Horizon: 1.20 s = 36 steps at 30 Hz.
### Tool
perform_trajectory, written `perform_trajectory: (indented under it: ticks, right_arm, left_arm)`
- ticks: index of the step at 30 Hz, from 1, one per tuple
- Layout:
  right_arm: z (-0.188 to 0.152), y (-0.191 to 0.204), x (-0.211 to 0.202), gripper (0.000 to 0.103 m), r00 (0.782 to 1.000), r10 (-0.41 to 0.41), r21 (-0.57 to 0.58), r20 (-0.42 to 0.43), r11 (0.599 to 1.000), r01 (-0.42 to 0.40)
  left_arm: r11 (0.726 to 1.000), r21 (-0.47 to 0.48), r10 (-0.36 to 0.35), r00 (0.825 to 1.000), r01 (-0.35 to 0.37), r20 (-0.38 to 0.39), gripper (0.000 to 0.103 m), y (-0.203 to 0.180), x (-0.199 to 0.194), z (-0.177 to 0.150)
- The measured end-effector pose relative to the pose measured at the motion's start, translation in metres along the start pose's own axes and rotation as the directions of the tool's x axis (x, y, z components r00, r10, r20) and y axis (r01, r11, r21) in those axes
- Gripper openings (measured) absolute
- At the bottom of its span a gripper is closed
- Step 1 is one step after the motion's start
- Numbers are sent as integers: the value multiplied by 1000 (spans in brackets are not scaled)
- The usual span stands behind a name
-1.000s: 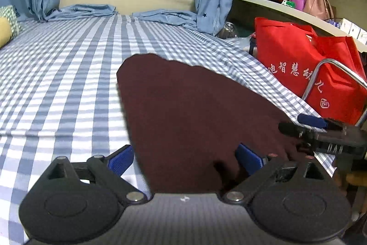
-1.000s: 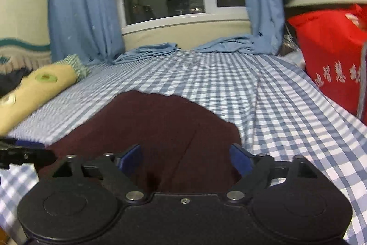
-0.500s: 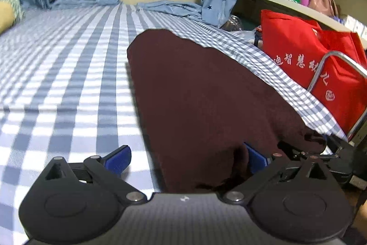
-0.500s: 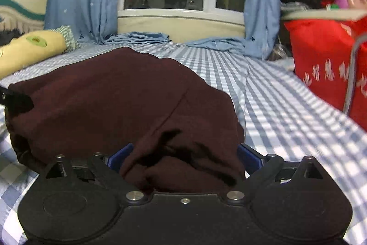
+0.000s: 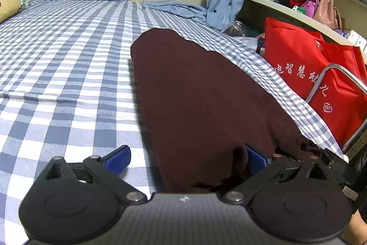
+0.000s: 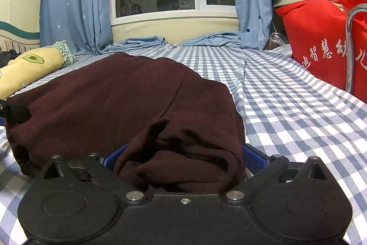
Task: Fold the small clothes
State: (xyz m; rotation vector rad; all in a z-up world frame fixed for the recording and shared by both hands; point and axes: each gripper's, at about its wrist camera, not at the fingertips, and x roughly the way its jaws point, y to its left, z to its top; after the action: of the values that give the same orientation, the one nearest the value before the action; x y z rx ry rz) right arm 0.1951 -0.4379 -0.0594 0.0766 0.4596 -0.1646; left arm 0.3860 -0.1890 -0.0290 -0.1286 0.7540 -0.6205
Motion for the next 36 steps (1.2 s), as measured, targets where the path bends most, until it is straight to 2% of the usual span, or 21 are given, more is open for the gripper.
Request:
perform_trajectory:
  ticks: [7,12,17,20,25,29,32,36]
  right_arm:
    - [-1,0,0,102,1000,-4,2,3,1000,4]
    - [-4,-4,-5,102,1000,17,29,26,999,-18]
    - [-5,-19,-32,102,986,63,80,154,994,-76]
    - [0,-32,-41,102,977,71,121,201,988,-97]
    - [19,-62,-25,102,982,116,252,150,956,-151]
    - [25,-80,-7,103,983,154,368,102,912,-181]
    - [27,-87,4,103,981,178,399,75,896,-193]
    - [32,-89,14,102,973,224,401,52,888,-225]
  left_arm:
    - [1000,4,3,1000,-3,9,103,-1,0,-1]
    - [1000,0,-24,1000,24,20,103,6,-1,-3]
    - [999,-4,-44,999,45,28,103,10,2,-6]
    - [999,-8,-39,999,39,36,103,8,2,-8]
    - [1000,-6,-25,998,25,60,102,1,-6,-3]
    - [1000,13,-5,990,3,140,102,-8,-21,8]
    - [1000,-11,-23,981,25,193,102,-6,-27,20]
    - [1000,-15,-3,986,6,167,102,2,-13,43]
